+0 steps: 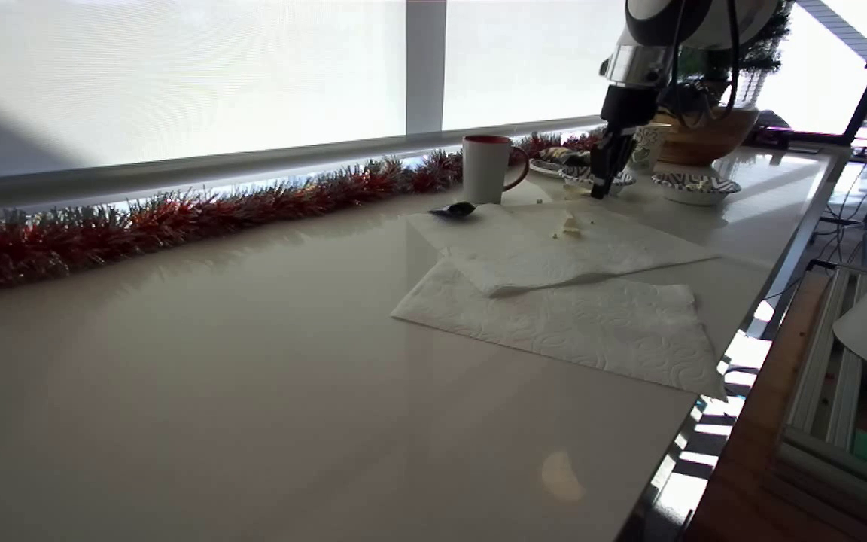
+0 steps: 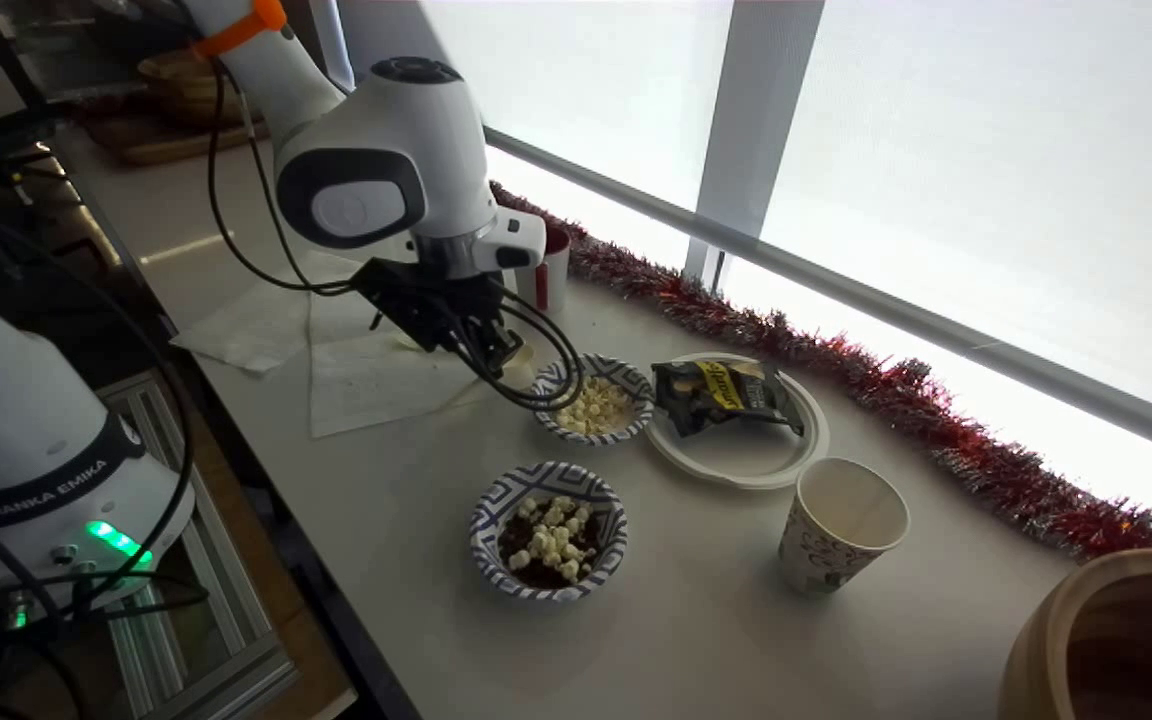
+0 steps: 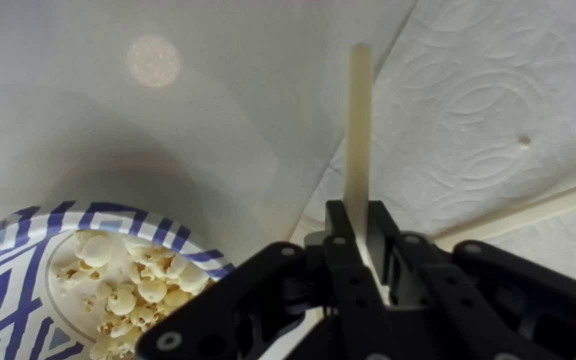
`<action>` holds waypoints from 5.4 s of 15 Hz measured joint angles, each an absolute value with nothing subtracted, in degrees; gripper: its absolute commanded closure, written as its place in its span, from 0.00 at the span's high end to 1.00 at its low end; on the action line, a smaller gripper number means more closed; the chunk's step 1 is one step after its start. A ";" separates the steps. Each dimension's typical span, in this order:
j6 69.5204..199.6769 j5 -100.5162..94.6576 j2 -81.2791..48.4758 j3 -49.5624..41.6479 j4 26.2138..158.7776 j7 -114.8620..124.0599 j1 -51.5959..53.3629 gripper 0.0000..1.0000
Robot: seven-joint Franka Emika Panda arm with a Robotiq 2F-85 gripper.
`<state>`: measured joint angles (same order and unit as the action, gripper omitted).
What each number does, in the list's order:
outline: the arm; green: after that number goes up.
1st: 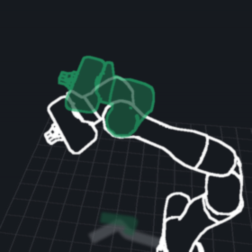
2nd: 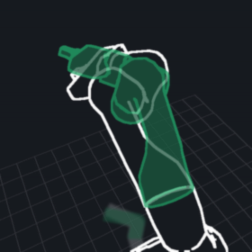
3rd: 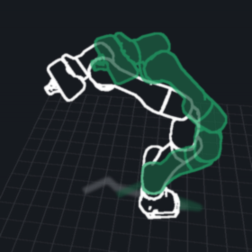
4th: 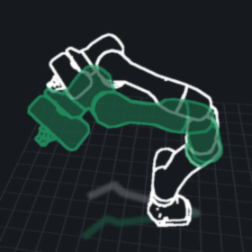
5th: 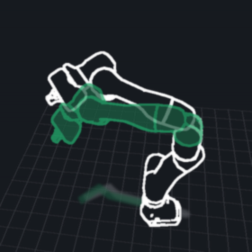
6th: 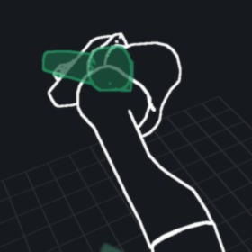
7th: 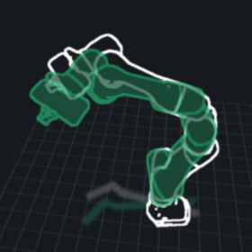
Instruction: Move the contents from one bowl to the next
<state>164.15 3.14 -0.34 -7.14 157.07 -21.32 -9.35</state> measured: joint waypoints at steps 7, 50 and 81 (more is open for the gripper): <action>170.76 6.40 1.23 -6.70 156.90 -23.52 -8.74 0.05; 191.85 38.98 -13.64 41.87 150.20 -46.72 -45.06 0.92; 204.62 37.19 -25.89 47.01 149.76 -45.56 -52.98 0.00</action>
